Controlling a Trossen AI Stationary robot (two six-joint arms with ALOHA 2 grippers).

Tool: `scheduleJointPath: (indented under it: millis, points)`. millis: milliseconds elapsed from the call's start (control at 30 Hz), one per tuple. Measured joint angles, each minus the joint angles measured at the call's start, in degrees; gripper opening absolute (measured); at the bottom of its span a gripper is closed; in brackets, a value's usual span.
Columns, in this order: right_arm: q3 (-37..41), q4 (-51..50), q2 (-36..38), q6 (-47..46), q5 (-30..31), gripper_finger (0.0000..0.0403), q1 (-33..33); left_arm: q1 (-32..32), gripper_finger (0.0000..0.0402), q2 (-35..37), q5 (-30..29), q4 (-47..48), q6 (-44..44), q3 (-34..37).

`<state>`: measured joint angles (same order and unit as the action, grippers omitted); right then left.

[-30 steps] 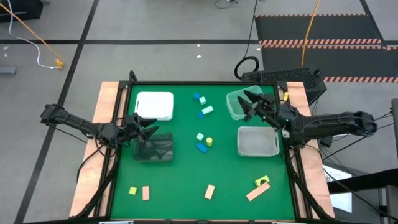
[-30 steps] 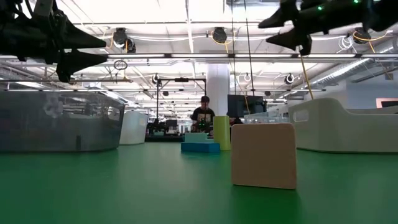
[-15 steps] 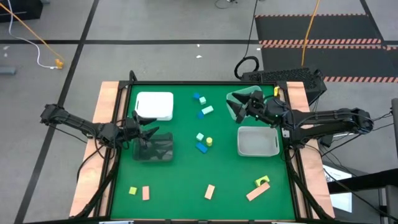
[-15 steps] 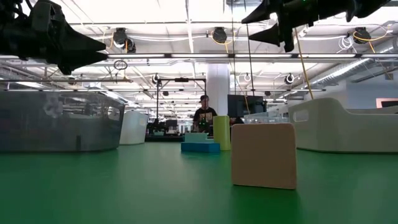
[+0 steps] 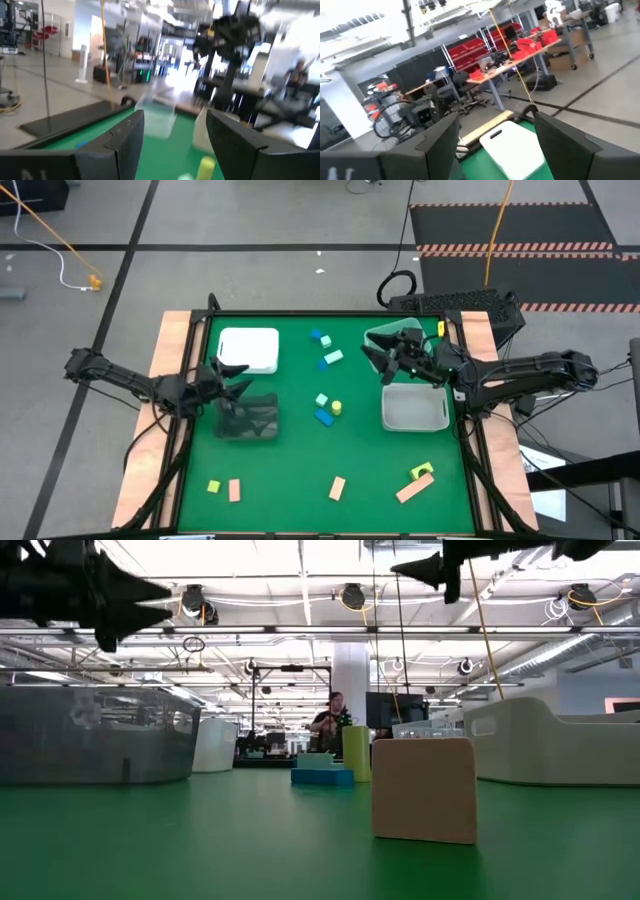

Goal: Sort & place blocks by color
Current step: Put the light green block into the transparent bin

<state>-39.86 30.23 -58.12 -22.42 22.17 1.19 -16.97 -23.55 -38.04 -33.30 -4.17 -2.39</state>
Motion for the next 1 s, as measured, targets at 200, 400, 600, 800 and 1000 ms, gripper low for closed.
scheduleJointPath:
  millis: [200, 400, 600, 800, 1000]
  points:
    - [-5.74, -5.42, -1.22, 5.19, -0.13, 0.0249, -2.86, 0.0, 0.0216, -0.06, -0.01, -11.73, -0.05, 0.0]
    - [-7.69, -9.96, -3.19, 5.02, -0.06, 0.0249, -3.46, 0.02, 0.0216, -0.06, 0.0, -18.07, -3.11, 0.0]
    - [-7.76, -9.21, -7.95, 2.84, -1.38, 0.0249, -3.93, 0.02, 0.0216, -0.06, -0.31, -21.9, -12.4, 0.0]
    - [-12.57, -13.21, -13.99, 2.31, -1.55, 0.0249, -3.93, 0.79, 0.0216, -0.08, -1.76, -23.51, -18.1, -0.49]
    - [-18.57, -24.4, -19.79, 3.81, -1.66, 0.0249, -3.52, 0.96, 0.0216, -2.2, -1.9, -13.07, -18.93, -6.14]
